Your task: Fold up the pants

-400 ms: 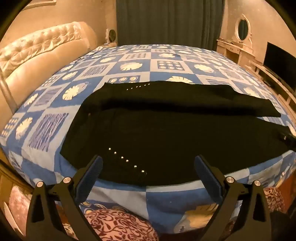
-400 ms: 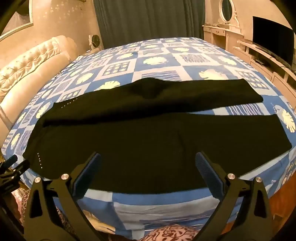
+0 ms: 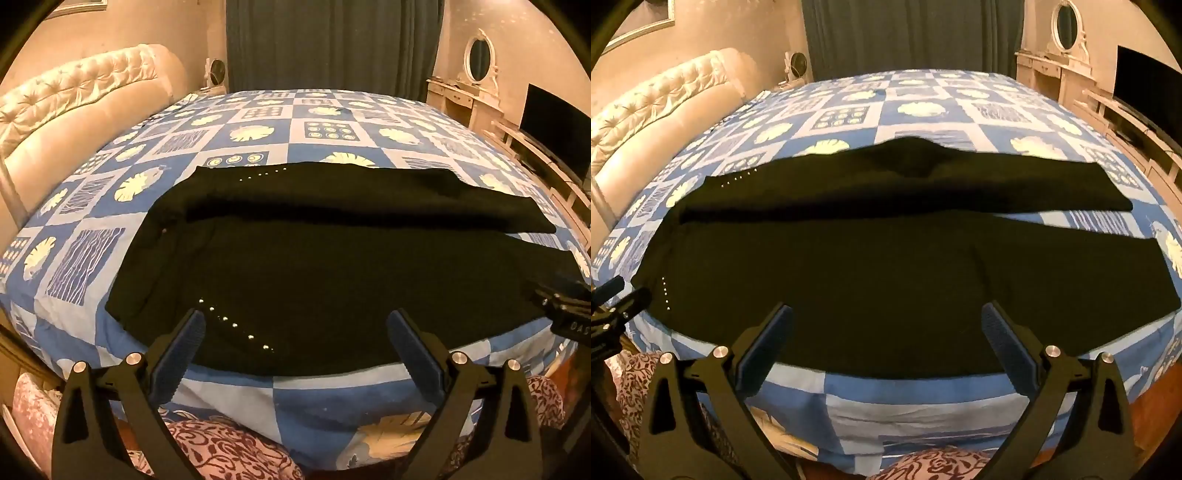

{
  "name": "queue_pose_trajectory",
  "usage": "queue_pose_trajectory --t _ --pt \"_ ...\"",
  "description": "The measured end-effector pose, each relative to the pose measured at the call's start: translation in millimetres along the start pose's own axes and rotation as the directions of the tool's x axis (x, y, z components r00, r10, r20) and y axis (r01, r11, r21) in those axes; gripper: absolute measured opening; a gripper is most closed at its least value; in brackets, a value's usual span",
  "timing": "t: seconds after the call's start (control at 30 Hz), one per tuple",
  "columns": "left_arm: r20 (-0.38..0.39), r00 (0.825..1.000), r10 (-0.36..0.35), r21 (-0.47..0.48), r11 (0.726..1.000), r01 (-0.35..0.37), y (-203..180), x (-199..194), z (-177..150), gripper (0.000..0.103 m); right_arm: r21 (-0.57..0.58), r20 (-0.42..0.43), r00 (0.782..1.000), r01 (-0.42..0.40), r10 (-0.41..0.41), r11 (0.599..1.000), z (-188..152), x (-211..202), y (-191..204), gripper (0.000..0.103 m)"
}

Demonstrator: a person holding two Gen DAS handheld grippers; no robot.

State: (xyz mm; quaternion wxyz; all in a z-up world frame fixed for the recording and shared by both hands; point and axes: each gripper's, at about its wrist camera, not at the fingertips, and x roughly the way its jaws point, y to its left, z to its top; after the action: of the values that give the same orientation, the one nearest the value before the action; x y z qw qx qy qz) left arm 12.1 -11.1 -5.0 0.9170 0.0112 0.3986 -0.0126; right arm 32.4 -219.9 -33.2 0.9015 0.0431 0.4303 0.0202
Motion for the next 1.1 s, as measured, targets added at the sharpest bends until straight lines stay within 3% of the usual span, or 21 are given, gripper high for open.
queue_pose_trajectory --t 0.27,1.1 --pt "-0.027 0.999 0.037 -0.037 0.999 -0.038 1 9 3 0.099 0.016 -0.014 1.0 0.006 -0.006 1.0 -4 -4 -5 0.101" --pt "-0.061 0.997 0.045 -0.095 0.994 -0.05 16 11 -6 0.099 -0.012 -0.021 1.0 0.005 -0.005 1.0 -6 0 -1 0.101"
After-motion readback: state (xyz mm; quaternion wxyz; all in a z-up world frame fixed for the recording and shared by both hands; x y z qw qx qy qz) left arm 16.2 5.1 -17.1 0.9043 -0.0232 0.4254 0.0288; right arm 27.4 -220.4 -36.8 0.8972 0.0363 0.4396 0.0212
